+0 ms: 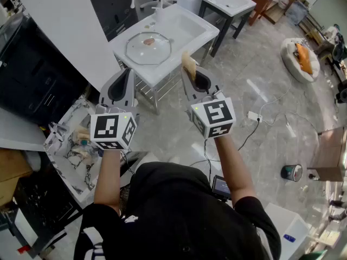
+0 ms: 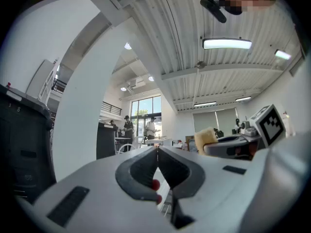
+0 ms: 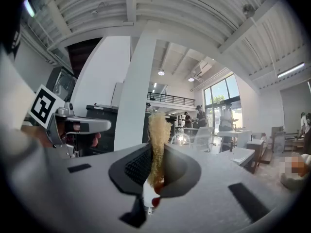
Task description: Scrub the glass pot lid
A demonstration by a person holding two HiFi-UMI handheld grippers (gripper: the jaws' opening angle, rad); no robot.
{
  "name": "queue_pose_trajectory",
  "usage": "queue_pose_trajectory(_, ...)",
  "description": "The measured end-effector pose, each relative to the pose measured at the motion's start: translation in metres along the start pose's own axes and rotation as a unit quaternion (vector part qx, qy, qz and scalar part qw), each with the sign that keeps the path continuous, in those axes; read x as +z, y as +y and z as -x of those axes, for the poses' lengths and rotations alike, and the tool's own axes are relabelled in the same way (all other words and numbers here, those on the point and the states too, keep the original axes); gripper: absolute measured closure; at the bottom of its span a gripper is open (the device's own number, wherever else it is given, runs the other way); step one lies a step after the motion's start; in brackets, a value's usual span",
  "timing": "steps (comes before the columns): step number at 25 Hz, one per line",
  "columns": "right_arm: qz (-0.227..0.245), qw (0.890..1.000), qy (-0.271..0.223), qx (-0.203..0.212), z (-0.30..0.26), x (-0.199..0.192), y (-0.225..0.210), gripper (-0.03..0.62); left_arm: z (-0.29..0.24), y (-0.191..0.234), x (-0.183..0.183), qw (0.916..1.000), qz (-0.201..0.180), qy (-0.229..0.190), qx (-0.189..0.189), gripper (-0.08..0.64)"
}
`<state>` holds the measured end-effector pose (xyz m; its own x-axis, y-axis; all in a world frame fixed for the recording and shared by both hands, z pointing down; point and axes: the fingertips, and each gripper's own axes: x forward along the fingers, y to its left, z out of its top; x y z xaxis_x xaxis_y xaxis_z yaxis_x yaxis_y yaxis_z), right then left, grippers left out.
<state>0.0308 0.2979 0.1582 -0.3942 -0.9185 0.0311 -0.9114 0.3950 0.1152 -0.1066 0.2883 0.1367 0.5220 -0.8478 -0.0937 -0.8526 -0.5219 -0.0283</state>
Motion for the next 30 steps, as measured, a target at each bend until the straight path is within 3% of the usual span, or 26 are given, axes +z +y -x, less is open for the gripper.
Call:
queue_pose_trajectory(6,-0.028,1.000,0.008,0.006,0.001,-0.006,-0.004,0.583,-0.004,-0.003,0.000,1.0000,-0.003,0.003,-0.001,0.555)
queue_pose_trajectory(21,-0.037,0.999,0.006,0.023,0.004,-0.019,-0.007,0.583,0.000,-0.009,-0.020,0.9996,-0.005,0.027,0.010,0.555)
queue_pose_trajectory(30,-0.037,0.999,0.008,0.027,-0.024,-0.022,-0.023,0.583,-0.032,0.001,-0.026,0.9996,-0.002,0.026,0.009,0.555)
